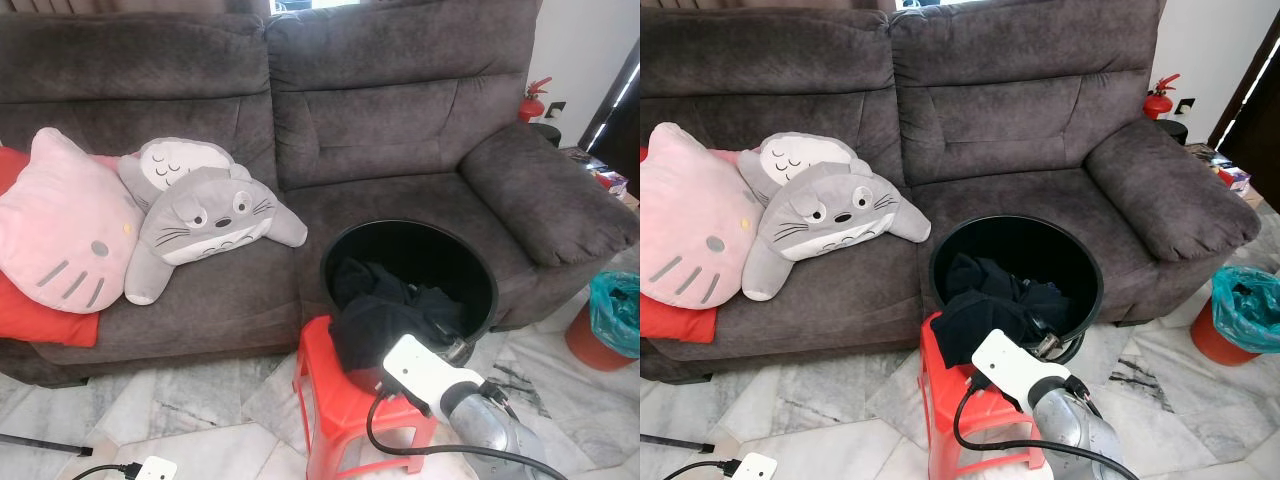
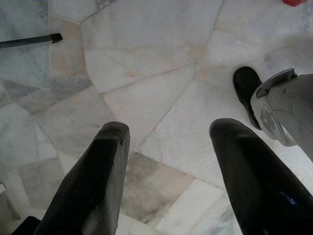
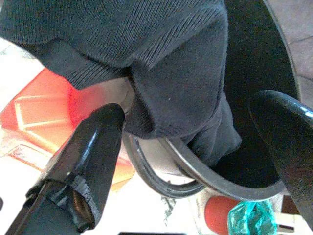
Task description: Hang hanger
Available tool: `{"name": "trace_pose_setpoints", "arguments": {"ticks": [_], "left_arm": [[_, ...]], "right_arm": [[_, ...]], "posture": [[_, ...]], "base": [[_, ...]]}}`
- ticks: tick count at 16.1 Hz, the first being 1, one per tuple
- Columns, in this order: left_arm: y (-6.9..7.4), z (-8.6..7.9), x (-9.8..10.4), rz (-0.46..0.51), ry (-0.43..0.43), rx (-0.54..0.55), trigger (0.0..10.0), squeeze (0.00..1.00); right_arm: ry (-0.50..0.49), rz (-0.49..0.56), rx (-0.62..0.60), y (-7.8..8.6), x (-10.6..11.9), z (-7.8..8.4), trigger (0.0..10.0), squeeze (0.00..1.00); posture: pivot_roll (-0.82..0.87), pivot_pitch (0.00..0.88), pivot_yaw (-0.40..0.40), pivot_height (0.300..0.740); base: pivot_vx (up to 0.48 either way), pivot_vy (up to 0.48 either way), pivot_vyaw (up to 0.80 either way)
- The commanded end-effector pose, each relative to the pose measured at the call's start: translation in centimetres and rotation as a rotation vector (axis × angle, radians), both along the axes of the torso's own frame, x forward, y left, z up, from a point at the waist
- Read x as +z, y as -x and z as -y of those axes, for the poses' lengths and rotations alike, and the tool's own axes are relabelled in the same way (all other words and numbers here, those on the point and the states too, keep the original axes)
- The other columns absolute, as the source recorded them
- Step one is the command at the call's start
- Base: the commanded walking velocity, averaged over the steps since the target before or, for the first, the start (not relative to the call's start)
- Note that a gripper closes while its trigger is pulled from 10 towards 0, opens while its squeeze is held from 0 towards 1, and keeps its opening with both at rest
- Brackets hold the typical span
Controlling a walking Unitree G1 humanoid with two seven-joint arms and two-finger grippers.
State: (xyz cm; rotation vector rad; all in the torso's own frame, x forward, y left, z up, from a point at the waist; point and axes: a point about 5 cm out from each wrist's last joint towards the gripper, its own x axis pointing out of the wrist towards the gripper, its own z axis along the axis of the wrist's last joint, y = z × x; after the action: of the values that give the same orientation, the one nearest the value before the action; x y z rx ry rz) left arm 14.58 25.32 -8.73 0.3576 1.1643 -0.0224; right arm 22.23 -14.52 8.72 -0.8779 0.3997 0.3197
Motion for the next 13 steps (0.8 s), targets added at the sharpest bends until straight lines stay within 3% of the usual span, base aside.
{"name": "trace_pose_setpoints", "arguments": {"ticks": [1,6,13], "left_arm": [[0.25,-0.03,-0.09,-0.007,-0.001,0.003,10.0,0.0],[0.31,-0.03,-0.11,-0.008,-0.002,0.004,10.0,0.0],[0.27,-0.02,-0.1,-0.007,-0.002,0.005,10.0,0.0]], "right_arm": [[0.0,0.041,0.001,-0.32,0.62,0.07,10.0,0.0],[-0.019,0.081,0.055,-0.48,1.05,-0.78,10.0,0.0],[0.017,0.13,0.034,-0.81,1.35,-0.2,10.0,0.0]], "posture": [[-0.25,0.0,0.014,0.74],[-0.25,0.0,0.014,0.74],[-0.25,0.0,0.013,0.74]], "base": [[0.0,0.0,0.0],[0.0,0.0,0.0],[0.0,0.0,0.0]]}}
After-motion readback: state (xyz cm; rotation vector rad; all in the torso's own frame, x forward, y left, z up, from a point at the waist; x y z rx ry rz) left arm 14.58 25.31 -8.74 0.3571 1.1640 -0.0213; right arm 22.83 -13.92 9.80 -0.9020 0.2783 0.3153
